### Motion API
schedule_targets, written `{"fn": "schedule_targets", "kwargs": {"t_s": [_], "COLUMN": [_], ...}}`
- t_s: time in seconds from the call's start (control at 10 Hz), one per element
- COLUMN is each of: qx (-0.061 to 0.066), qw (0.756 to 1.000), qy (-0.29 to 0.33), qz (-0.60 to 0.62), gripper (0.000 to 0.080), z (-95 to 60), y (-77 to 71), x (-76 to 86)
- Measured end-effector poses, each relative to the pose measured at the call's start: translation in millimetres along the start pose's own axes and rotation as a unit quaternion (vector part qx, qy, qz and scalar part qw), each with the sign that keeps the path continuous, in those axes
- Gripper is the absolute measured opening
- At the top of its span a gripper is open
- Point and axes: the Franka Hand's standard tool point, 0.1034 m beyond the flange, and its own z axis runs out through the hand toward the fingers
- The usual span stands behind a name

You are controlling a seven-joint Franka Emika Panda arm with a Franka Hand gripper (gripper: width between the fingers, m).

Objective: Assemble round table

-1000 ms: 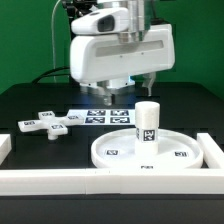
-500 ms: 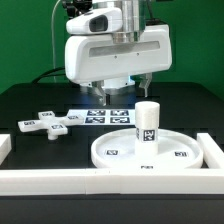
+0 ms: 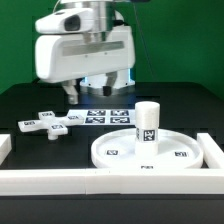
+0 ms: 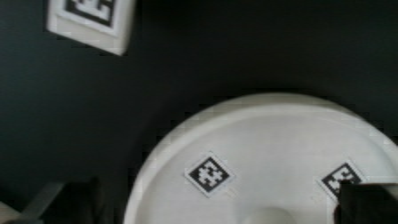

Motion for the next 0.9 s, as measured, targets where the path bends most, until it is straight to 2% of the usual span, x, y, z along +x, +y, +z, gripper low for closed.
{"fn": "schedule_targets", "kwargs": {"t_s": [0.1,0.4,0.5,0.6,0.8,0.9], "qx": [0.006,0.006,-0.001,-0.010,-0.002,0.000], "qw": [1.000,1.000,0.999,0.994,0.985,0.977], "qy": [-0.004,-0.004,-0.003,-0.003,-0.009,-0.011], "qz": [0.008,0.007,-0.046,-0.112,-0.172,-0.214], "gripper": [0.0649,0.0649,0.0649,0.0649,0.0649,0.0648], "z": [2.6,3.3,4.4,7.3,10.0,11.2], "y": [3.7,2.6,6.6,13.0,16.9,16.5], "x": [-5.6,-4.9,-8.9,-20.5,-37.5,-41.0]}}
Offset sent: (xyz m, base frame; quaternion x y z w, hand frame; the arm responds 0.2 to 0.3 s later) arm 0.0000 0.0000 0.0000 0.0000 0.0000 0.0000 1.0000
